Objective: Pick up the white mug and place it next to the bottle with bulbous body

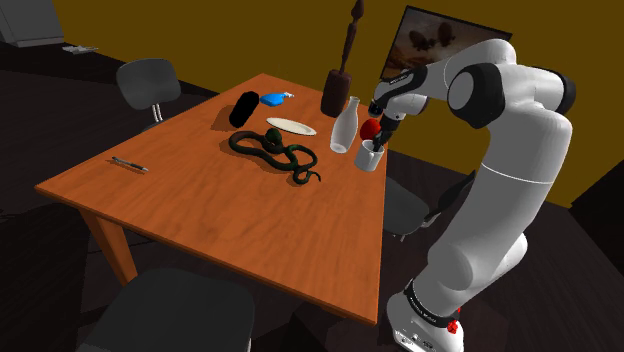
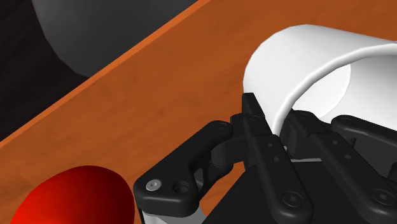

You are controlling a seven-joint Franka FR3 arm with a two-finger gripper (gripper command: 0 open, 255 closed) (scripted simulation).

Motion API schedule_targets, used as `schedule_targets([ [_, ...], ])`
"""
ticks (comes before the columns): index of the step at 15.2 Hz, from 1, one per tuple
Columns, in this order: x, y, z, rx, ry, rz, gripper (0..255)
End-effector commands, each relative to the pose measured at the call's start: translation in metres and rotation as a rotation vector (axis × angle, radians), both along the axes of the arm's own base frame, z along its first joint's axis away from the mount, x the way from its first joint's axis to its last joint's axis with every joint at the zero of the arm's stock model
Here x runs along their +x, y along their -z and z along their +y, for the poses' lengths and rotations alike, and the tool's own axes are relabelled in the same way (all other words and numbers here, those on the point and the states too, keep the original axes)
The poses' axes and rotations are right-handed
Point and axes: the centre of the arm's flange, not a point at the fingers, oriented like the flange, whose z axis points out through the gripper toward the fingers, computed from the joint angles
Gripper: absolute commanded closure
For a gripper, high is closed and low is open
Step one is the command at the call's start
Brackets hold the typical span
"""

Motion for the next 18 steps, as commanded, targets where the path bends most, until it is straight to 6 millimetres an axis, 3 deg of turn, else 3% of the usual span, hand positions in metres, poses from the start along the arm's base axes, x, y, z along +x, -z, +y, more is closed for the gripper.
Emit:
schedule_targets([
  [1, 0.000, 0.000, 0.000, 0.000, 0.000, 0.000, 0],
  [6, 0.000, 0.000, 0.000, 0.000, 0.000, 0.000, 0],
  [10, -0.001, -0.050, 0.000, 0.000, 0.000, 0.000, 0],
  [18, -0.001, -0.050, 0.000, 0.000, 0.000, 0.000, 0],
])
